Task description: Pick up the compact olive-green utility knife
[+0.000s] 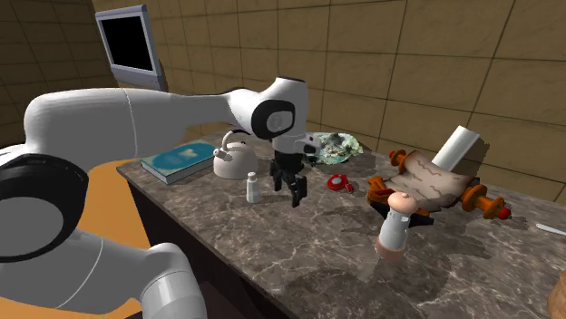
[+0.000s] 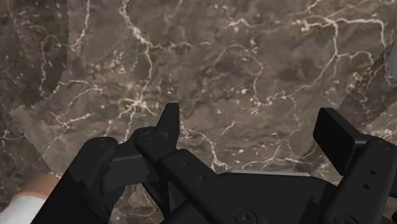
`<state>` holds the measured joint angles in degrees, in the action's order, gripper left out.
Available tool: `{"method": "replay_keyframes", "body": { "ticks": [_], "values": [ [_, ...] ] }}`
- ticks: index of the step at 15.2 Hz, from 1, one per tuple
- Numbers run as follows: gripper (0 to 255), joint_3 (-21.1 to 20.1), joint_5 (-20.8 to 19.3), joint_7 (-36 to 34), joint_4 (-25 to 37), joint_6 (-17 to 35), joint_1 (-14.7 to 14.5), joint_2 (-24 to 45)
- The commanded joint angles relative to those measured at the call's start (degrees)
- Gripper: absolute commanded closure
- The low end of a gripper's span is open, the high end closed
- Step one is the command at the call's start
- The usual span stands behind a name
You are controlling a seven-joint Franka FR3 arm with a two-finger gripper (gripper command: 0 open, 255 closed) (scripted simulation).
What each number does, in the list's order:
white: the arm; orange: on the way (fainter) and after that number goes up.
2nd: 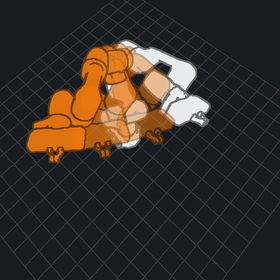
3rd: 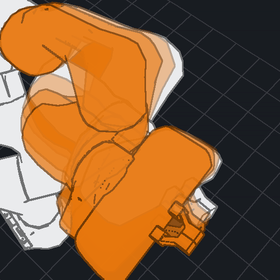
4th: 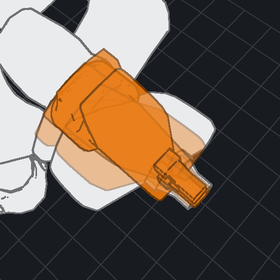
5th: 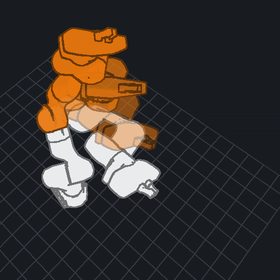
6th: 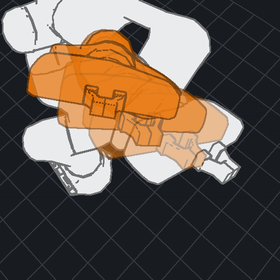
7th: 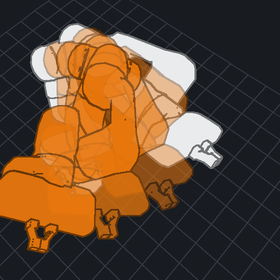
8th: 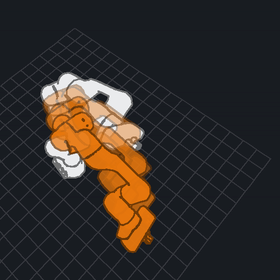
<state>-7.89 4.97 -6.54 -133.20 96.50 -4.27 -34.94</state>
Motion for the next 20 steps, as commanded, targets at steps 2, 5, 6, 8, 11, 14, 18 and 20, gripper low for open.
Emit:
{"method": "replay_keyframes", "body": {
  "ticks": [2,5,6,8,11,14,18,20],
  "values": [
    [0,-2.4,1.3,-2.4,2.1,3.3,-0.8,4.4],
    [0,-4.7,2.1,-4.8,4.7,6.5,-1.5,9.3],
    [0,-5.5,2.2,-5.6,5.8,7.5,-1.7,11.0],
    [0,-7.0,2.3,-7.3,8.0,9.4,-2.1,14.4],
    [0,-9.1,1.9,-9.9,11.8,11.9,-2.6,19.8],
    [0,-11.1,0.8,-12.6,16.2,13.9,-3.3,25.5],
    [0,-13.4,-1.6,-16.5,23.1,15.9,-4.4,33.3],
    [0,-14.3,-3.3,-18.5,27.0,16.4,-5.3,37.4]
  ]
}}
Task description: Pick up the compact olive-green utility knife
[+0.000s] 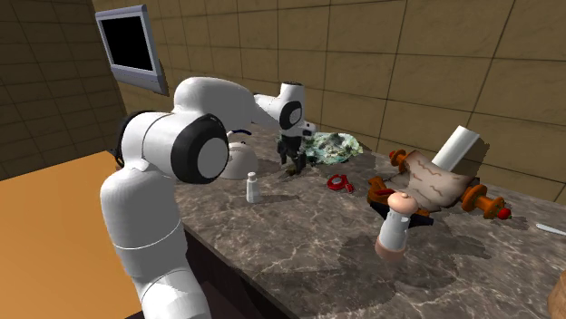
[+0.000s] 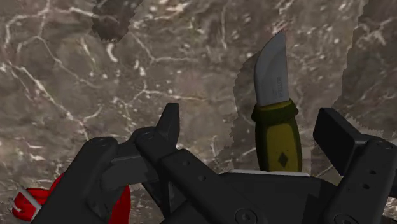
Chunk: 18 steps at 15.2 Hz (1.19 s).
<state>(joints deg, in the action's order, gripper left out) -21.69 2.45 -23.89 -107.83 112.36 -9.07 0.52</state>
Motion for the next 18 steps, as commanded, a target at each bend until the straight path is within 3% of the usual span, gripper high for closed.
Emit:
{"method": "replay_keyframes", "body": {
  "ticks": [1,3,12,13,18],
  "values": [
    [0,-0.9,-1.6,-2.1,3.7,0.7,-1.0,4.0],
    [0,-1.4,-3.1,-3.6,7.2,0.9,-1.9,7.4],
    [0,-1.2,-3.6,-3.8,2.7,6.4,-2.0,8.6],
    [255,-1.2,-3.6,-3.8,2.7,6.4,-2.0,8.5],
    [255,-1.1,-3.5,-3.5,2.7,6.3,-1.9,8.4]
  ]
}}
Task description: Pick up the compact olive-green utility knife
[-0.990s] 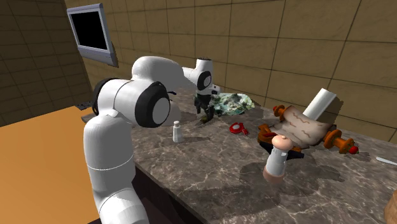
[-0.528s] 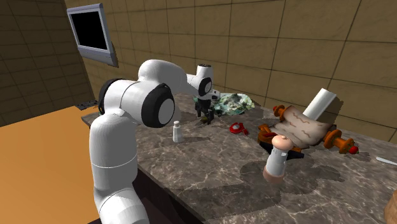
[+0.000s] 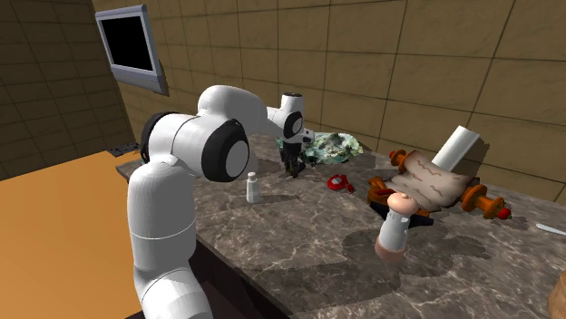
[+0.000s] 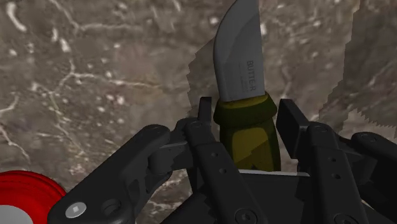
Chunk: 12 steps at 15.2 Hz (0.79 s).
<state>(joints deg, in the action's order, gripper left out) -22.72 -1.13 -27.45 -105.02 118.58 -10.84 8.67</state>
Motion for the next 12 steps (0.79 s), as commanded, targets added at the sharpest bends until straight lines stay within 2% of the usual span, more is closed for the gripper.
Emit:
{"method": "replay_keyframes", "body": {
  "ticks": [1,4,12],
  "values": [
    [255,-0.1,0.1,0.0,-0.2,0.0,-0.1,0.2],
    [255,-0.2,0.0,-0.2,-0.1,0.2,-0.3,0.4],
    [255,-0.3,0.5,-0.1,4.6,-5.7,-0.2,-0.8]
  ]
}}
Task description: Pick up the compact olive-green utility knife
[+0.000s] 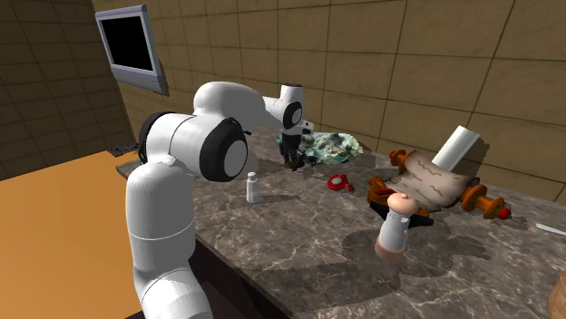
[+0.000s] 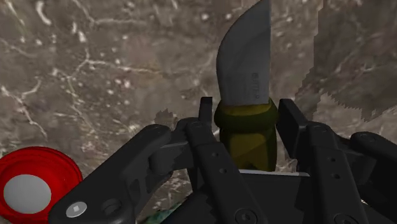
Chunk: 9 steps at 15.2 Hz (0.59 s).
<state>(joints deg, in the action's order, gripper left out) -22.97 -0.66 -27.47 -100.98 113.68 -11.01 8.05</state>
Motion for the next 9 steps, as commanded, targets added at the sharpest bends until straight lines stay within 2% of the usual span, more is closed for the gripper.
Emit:
{"method": "replay_keyframes", "body": {
  "ticks": [1,7,9],
  "values": [
    [255,0.0,0.1,0.0,1.3,-1.5,0.0,-0.3],
    [255,-0.1,0.2,-0.1,5.5,-6.1,-0.1,-0.5],
    [255,-0.1,0.2,-0.1,5.7,-6.2,-0.1,-0.5]
  ]
}}
